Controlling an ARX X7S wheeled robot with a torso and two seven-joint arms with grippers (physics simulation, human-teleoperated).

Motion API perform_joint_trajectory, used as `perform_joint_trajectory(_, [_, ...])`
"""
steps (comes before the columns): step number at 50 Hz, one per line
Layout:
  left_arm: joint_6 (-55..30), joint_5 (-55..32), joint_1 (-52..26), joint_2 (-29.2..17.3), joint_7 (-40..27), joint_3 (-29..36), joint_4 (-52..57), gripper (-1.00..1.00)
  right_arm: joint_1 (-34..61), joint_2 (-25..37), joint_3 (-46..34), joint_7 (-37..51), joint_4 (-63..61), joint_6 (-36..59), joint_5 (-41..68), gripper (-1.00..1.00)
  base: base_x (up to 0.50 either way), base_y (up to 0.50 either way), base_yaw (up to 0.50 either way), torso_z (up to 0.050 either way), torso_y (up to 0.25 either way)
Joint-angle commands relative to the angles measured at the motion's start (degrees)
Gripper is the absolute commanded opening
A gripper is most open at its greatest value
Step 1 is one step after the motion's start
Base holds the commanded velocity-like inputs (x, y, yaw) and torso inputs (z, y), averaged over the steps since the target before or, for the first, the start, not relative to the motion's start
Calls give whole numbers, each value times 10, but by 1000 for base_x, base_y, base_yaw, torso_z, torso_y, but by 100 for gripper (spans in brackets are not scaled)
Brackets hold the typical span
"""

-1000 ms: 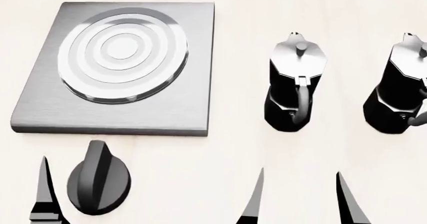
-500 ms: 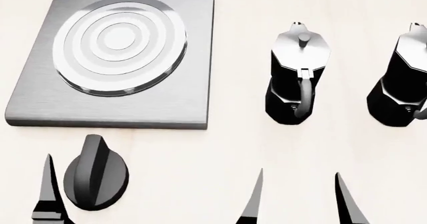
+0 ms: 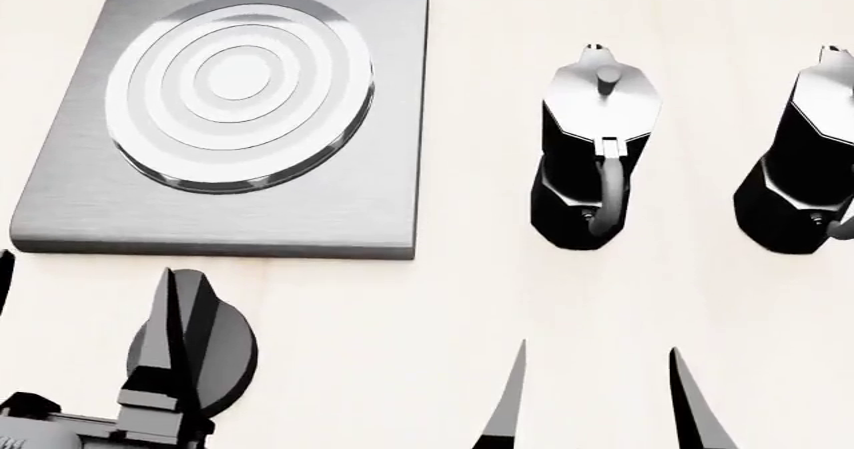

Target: Turn off the stove.

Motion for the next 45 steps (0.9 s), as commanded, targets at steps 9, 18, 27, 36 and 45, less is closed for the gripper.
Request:
perform_joint_trajectory(9, [37,12,-20,21,14,7,-71,100,2,-5,9,-11,12,-10,-6,100,0,0,0,0,0])
perform_joint_trajectory(18, [60,23,-23,22,10,12,-121,100,4,-3,7,-10,14,-9,-5,100,0,0,0,0,0])
perform_joint_trajectory(27, [70,19,-22,21,13,17,-147,100,5,-2,5,-8,14,-9,-4,100,0,0,0,0,0])
perform_joint_trajectory(36, [73,18,-15,18,11,18,-158,100,5,0,4,-6,15,-11,-3,100,0,0,0,0,0])
perform_joint_trajectory(45, [73,14,-13,15,9,19,-168,100,5,2,3,-4,14,-10,-2,100,0,0,0,0,0])
